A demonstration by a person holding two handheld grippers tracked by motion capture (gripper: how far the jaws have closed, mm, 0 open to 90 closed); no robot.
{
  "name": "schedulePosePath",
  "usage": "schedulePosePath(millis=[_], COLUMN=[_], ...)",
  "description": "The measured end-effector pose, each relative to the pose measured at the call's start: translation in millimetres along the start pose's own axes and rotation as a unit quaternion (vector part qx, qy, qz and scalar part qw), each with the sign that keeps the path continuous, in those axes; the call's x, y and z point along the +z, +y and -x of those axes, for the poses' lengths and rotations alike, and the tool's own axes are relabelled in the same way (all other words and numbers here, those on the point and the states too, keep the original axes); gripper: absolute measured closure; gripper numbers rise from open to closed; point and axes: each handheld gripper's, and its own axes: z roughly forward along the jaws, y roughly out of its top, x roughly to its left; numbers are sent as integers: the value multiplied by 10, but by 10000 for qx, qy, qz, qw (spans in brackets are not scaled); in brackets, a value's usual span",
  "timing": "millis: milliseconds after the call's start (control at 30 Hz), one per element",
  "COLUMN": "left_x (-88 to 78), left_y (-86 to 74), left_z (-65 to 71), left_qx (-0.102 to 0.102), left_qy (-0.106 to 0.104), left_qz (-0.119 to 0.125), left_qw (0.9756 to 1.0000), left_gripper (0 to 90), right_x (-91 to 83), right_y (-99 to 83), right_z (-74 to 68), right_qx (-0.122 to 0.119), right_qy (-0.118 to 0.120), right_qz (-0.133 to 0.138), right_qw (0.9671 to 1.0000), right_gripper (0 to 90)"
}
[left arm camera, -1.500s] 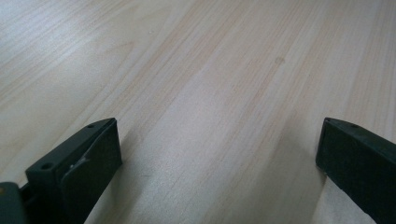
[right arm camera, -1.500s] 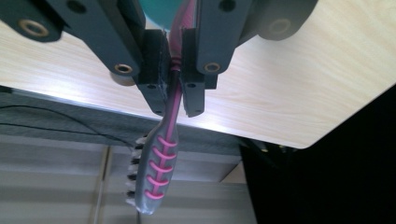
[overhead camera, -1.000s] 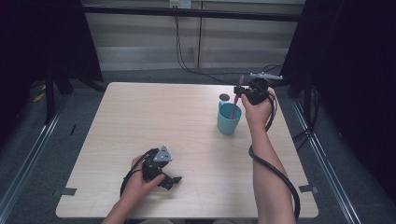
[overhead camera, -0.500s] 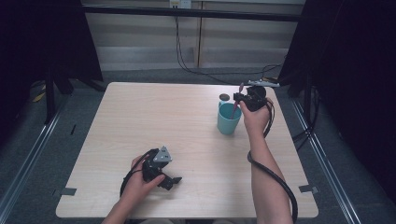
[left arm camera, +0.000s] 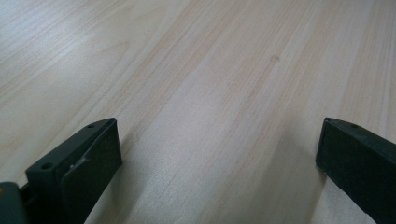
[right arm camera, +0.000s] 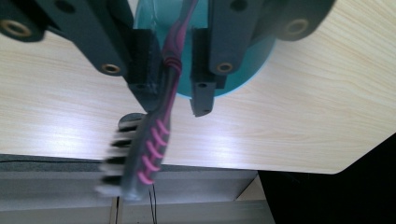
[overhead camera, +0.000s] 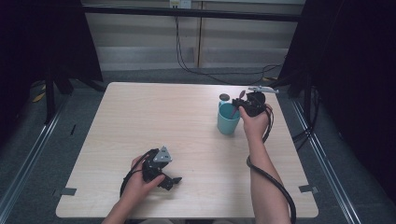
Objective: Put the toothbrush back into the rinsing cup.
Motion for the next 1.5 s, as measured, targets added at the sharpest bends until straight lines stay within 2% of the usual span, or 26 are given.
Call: schedulePosePath(millis=[133, 233, 367, 533, 767, 1000, 1133, 1500], left_x=[-1, -1, -1, -1, -1, -2, -2, -3], left_y=[0, 0, 0, 0, 0, 0, 0, 0], left_z=[-1, -1, -2, -1, 0, 0, -1, -2], left_qx=[9, 11, 14, 12, 0, 6, 6, 14], left_qy=[-2, -2, -3, -2, 1, -2, -10, -11], left_qz=[-7, -9, -10, -9, -14, -24, -18, -26], left_qw=[10000, 10000, 10000, 10000, 10000, 10000, 10000, 10000], left_gripper=[0, 0, 0, 0, 0, 0, 0, 0], right_x=[-44, -86, -147, -239, -379, -518, -576, -627], right_y=[-15, -25, -42, -79, -140, -220, -291, -445], right_z=[27, 46, 75, 85, 63, 7, -28, -131], right_qx=[93, 75, 97, 15, -144, -266, -253, -382], right_qy=[-108, -170, -177, -171, -20, 116, 205, 339], right_qz=[26, 63, 33, 88, 152, 103, 48, -100], right_qw=[9999, 9998, 9998, 9998, 9998, 9995, 9995, 9986], right_gripper=[588, 492, 431, 410, 382, 357, 345, 312])
